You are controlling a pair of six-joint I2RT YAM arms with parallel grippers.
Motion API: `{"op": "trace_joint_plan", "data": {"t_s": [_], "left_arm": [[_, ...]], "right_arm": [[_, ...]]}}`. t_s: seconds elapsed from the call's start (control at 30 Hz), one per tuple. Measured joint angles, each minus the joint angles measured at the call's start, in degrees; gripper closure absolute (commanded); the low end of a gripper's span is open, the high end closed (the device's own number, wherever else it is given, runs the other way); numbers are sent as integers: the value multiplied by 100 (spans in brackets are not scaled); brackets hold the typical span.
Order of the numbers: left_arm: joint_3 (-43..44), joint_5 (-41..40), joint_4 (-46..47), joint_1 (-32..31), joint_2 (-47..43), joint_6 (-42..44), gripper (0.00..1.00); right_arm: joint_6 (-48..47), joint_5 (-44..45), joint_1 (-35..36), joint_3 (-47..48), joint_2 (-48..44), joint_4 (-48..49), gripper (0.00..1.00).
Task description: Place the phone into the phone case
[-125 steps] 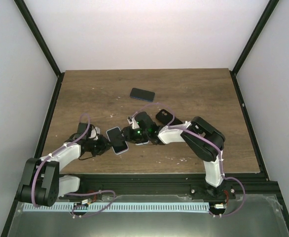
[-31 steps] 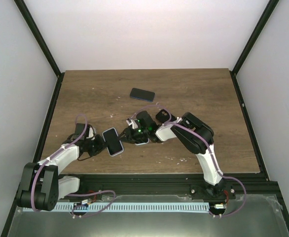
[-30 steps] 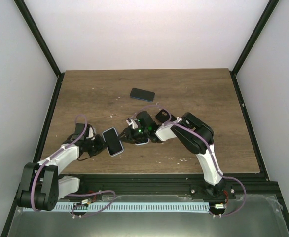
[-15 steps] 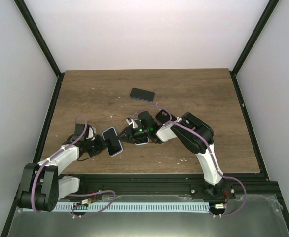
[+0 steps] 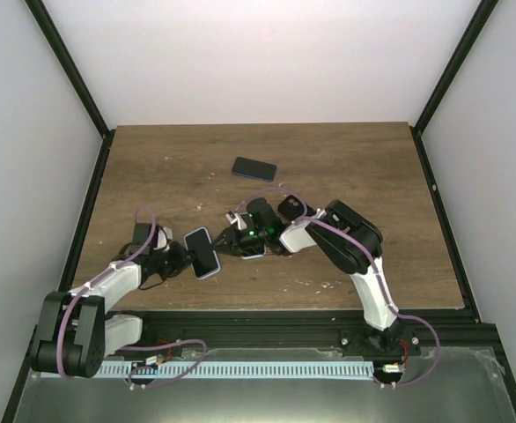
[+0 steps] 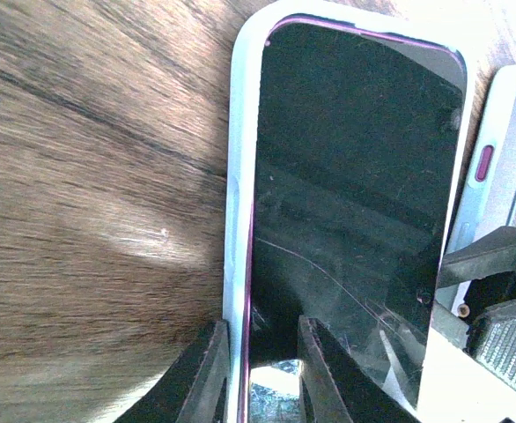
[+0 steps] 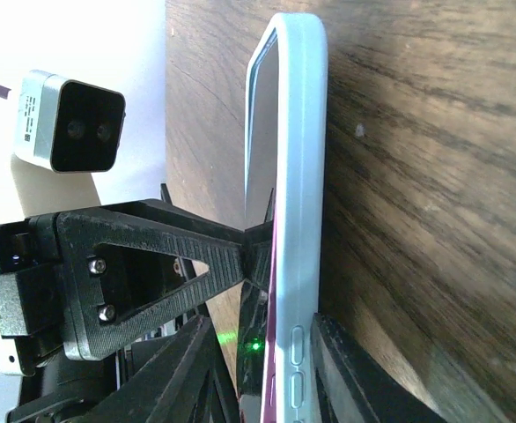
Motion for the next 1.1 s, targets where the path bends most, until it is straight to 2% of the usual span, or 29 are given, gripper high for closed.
{"op": "trace_joint_plan", "data": {"t_s": [0.57, 0.9, 1.1], "left_arm": [[-396, 448, 793, -450, -55, -435, 78], [-474, 584, 968, -461, -35, -549, 78], [-474, 616, 994, -461, 13, -544, 78]], "right_arm": [[-4, 190, -17, -977, -905, -105, 71], [-55, 39, -63, -1099, -931, 129, 68], [-590, 2, -79, -774, -931, -713, 75]]}}
